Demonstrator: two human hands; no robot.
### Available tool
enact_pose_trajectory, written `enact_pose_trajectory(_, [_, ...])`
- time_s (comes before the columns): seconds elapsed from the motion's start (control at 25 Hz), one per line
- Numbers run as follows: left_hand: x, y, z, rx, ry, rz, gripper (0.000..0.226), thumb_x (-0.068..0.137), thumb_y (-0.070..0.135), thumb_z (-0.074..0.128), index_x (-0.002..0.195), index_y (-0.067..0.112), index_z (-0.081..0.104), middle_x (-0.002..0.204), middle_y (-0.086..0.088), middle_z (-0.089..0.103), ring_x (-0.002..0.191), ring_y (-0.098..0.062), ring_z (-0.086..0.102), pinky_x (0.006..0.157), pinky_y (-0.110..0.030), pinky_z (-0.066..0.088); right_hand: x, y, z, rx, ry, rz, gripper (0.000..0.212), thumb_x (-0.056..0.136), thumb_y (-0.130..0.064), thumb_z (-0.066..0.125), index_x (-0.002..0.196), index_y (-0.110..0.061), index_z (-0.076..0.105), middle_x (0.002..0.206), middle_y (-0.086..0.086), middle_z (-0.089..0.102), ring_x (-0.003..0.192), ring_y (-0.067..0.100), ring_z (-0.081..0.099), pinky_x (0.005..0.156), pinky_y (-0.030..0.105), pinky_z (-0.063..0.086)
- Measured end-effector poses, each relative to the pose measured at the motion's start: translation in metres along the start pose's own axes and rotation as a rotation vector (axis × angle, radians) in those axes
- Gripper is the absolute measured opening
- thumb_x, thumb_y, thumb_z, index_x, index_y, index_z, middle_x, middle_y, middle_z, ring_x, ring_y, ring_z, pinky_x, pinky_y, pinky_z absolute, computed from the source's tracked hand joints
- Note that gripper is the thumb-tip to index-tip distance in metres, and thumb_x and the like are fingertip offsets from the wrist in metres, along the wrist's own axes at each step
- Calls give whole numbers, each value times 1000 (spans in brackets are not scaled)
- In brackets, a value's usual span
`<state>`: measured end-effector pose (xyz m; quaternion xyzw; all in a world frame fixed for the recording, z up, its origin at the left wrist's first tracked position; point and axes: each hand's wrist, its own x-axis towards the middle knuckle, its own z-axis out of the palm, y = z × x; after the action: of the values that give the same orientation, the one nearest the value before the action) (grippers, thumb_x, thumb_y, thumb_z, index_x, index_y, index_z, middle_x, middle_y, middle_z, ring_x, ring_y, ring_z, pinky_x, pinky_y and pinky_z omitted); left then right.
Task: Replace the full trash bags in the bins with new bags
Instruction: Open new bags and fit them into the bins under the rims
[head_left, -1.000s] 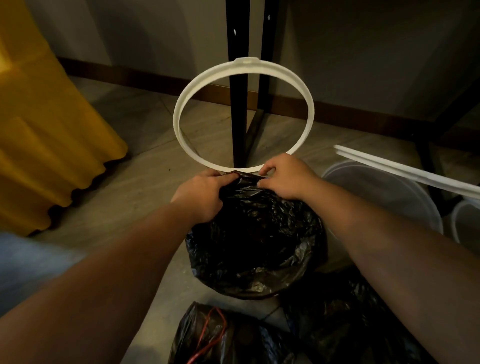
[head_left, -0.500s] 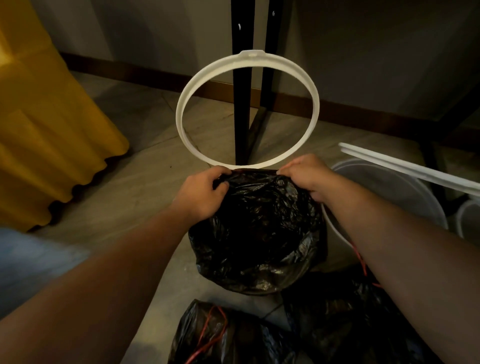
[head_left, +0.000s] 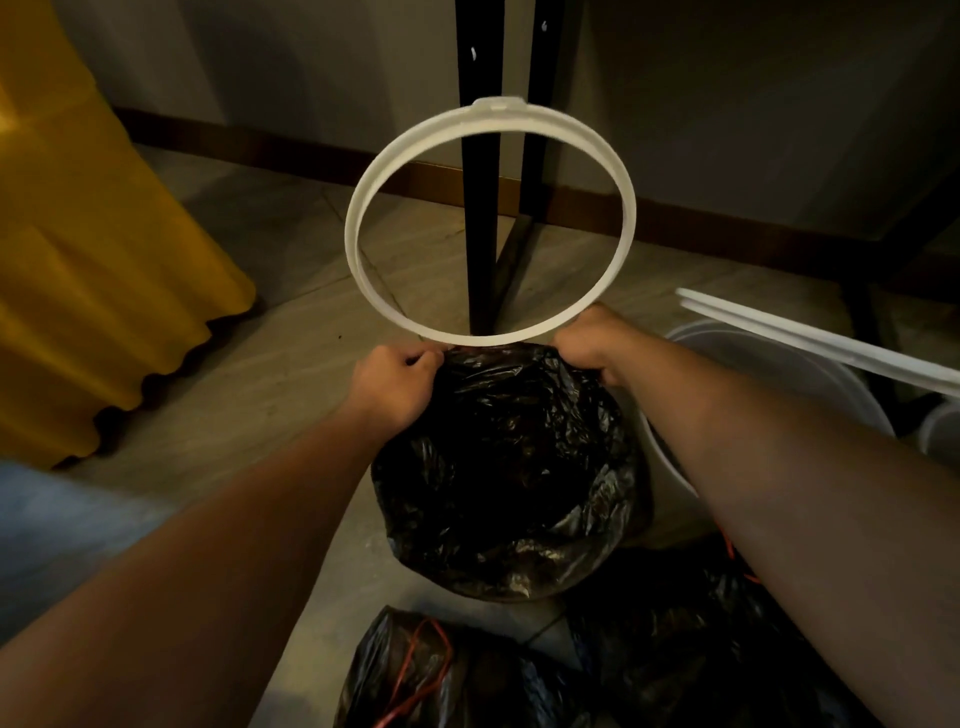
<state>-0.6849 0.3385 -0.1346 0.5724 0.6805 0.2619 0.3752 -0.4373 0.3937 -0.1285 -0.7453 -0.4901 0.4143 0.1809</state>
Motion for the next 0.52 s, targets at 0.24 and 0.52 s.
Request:
enact_pose_trajectory(0.24, [3,6,-4,-21,-90,-185,34,103,42,53,109,22,80,110,-3,77,109,-25,69,106,-44,52,5,2,10,58,-36,71,16,95,-9,58,108,-9,68,95,9,68,80,27,67,59,31,59])
enact_pose_trajectory(0.52, [4,-2,-9,-427,-77,-473,21,96,22,67,109,8,76,90,-14,81,83,-32,80,86,-49,65,1,13,11,257,-294,272,23,95,-13,56,109,-3,73,98,19,80,80,35,79,63,41,65])
